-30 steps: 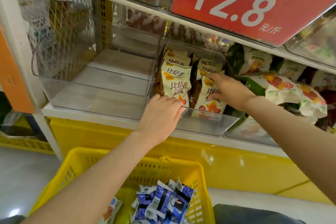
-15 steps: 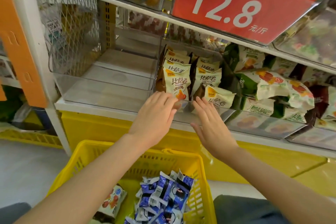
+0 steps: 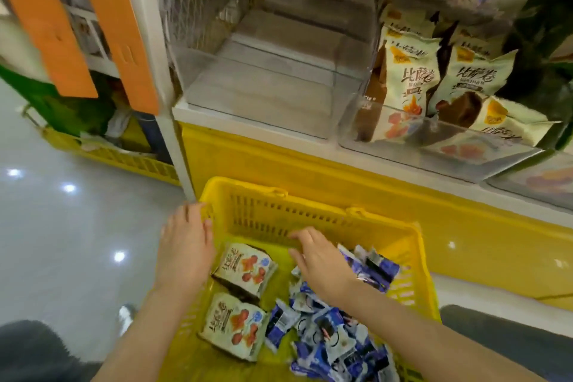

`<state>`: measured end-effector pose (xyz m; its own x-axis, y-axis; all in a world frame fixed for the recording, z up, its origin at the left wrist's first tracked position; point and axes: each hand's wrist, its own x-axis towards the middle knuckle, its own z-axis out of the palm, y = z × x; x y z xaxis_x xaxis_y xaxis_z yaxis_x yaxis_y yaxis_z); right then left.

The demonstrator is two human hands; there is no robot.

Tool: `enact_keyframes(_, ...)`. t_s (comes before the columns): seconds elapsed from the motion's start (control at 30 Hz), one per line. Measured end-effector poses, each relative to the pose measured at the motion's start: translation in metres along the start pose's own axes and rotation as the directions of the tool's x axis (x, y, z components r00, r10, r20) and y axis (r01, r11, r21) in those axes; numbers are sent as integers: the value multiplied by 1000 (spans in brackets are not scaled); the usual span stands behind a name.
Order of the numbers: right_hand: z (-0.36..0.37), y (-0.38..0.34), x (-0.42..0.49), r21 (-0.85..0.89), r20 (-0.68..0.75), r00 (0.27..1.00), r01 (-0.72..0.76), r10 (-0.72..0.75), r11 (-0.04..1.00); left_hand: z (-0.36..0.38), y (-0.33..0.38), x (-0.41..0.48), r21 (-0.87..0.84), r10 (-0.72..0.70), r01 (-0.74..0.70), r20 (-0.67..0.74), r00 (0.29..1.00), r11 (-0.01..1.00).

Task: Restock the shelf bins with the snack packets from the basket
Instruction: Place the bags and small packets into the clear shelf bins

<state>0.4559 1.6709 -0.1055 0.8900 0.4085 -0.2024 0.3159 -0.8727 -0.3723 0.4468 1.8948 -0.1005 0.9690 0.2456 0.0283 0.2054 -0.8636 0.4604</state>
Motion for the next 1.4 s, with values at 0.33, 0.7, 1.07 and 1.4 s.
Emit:
enact_keyframes(0.33, 124, -3, 47, 30, 390, 905, -195, 168, 980, 28, -59, -5, -282, -155, 203, 183, 971, 938)
enact_keyframes(0.7, 152, 14, 91, 50, 434, 826, -420, 359, 906, 31, -62, -1, -327, -125, 173, 163, 979, 929)
enact_keyframes(1.07, 133, 22, 63, 523, 448, 788, -615, 424, 590, 30, -62, -1, -362, -146, 204, 181, 973, 909)
enact_keyframes(1.4, 61, -4, 27, 646, 122, 925, -349, 359, 679, 24, -59, -5, -243, -195, 262, 267, 944, 934)
